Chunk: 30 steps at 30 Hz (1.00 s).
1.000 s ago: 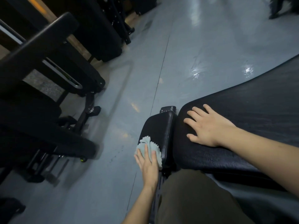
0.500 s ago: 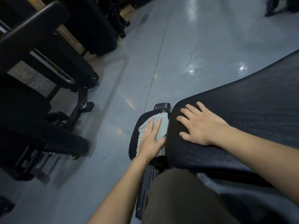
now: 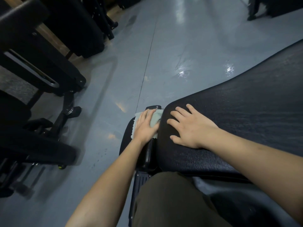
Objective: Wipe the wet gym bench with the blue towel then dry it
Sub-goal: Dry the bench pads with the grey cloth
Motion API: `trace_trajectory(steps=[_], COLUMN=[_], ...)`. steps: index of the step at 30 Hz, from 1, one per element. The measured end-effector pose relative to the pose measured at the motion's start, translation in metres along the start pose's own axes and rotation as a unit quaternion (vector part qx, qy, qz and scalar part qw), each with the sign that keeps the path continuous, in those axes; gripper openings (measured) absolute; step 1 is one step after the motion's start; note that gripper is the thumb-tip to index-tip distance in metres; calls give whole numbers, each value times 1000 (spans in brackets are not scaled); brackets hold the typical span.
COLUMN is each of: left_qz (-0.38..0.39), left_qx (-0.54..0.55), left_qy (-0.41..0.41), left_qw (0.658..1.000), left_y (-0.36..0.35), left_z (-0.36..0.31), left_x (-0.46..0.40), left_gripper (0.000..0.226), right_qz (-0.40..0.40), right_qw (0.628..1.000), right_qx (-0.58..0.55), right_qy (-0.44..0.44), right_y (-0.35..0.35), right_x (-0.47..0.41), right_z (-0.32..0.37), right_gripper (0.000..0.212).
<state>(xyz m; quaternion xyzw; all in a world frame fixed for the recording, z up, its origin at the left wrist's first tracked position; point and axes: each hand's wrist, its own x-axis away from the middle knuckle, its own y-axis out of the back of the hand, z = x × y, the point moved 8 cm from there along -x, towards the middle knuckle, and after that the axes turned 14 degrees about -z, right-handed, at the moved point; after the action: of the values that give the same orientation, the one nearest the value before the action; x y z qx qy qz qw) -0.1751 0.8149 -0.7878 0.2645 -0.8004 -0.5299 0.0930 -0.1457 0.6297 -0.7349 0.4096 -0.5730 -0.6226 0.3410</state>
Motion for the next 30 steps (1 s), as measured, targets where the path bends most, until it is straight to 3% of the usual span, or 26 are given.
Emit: trace_trajectory(steps=[6,12,21,25,30], left_qz=[30,-29,59,62,38], left_qx=[-19,-59,-9,-10,-10], left_qy=[9,-13,35,40,66], left_qw=[999,998,998,997,997], left_y=[8,21,9,1,0], left_z=[22,34,31,22,22], left_x=[69,135,76,32,6], left_gripper=[67,66,77,89,77], right_qz=[11,10,-2,-2,-16], right_qw=[1000,1000,1000,1000,1000], right_qx=[-3,-4,-11,-15,-19], right_qy=[-1,2,4,0,-3], right_y=[2,5,3,3,5], right_x=[1,5,2,2,2], right_z=[0,1,0,0,0], right_gripper=[69,68,68,68,67])
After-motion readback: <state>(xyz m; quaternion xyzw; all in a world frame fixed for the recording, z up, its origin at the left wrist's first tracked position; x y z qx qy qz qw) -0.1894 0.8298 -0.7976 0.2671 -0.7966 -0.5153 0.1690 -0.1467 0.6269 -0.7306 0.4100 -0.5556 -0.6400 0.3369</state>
